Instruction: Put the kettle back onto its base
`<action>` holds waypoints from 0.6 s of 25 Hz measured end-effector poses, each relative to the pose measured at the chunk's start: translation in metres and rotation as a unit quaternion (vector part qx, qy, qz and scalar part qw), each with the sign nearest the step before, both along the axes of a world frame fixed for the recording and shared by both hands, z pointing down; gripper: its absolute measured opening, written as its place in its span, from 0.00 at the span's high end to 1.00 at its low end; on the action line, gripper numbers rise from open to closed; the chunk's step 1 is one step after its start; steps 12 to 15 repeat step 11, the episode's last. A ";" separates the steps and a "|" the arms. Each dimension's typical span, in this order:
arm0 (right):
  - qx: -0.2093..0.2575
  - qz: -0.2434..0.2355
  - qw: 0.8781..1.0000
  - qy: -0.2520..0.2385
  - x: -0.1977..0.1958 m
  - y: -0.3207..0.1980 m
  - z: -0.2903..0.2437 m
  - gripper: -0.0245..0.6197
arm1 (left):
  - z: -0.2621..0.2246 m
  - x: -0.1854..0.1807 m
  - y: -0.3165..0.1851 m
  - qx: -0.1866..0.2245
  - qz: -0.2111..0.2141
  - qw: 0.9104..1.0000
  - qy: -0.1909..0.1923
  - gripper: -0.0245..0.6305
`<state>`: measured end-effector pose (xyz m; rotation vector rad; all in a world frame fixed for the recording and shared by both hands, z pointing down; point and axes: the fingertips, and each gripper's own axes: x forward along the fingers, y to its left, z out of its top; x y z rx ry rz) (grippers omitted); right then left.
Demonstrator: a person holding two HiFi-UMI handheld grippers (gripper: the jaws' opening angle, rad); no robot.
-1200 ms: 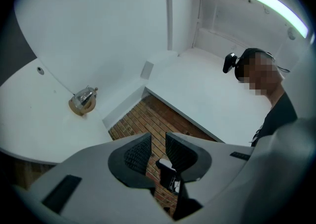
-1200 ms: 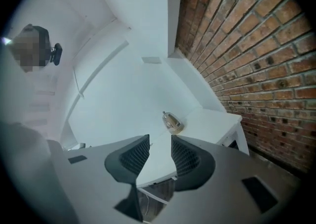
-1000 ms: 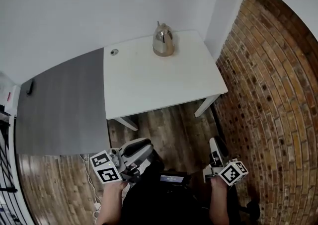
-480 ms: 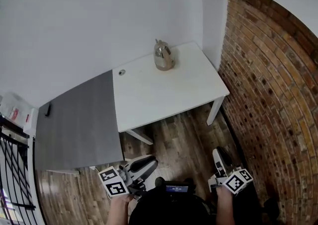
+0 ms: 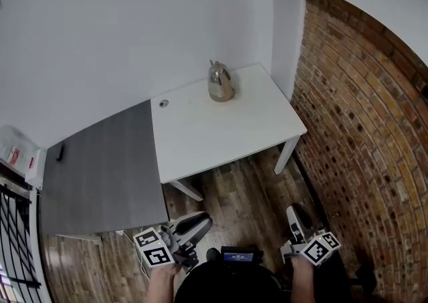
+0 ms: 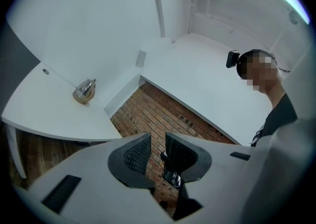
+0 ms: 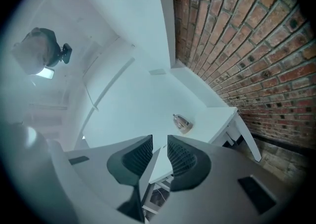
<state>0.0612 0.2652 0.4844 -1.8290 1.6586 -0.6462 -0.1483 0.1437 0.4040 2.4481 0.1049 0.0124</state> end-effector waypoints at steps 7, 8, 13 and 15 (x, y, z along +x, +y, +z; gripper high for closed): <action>-0.018 -0.003 1.000 0.008 -0.028 -0.018 -0.011 0.81 | -0.001 -0.027 -0.015 -0.025 0.004 0.999 0.030 0.83; -0.017 -0.004 1.000 0.013 -0.032 -0.025 -0.015 0.81 | -0.002 -0.030 -0.020 -0.024 0.004 0.999 0.035 0.83; -0.008 -0.011 0.999 0.034 -0.042 -0.050 -0.027 0.81 | -0.008 -0.039 -0.041 -0.017 -0.001 0.998 0.053 0.83; -0.008 -0.011 0.999 0.034 -0.042 -0.050 -0.027 0.81 | -0.008 -0.039 -0.041 -0.017 -0.001 0.998 0.053 0.83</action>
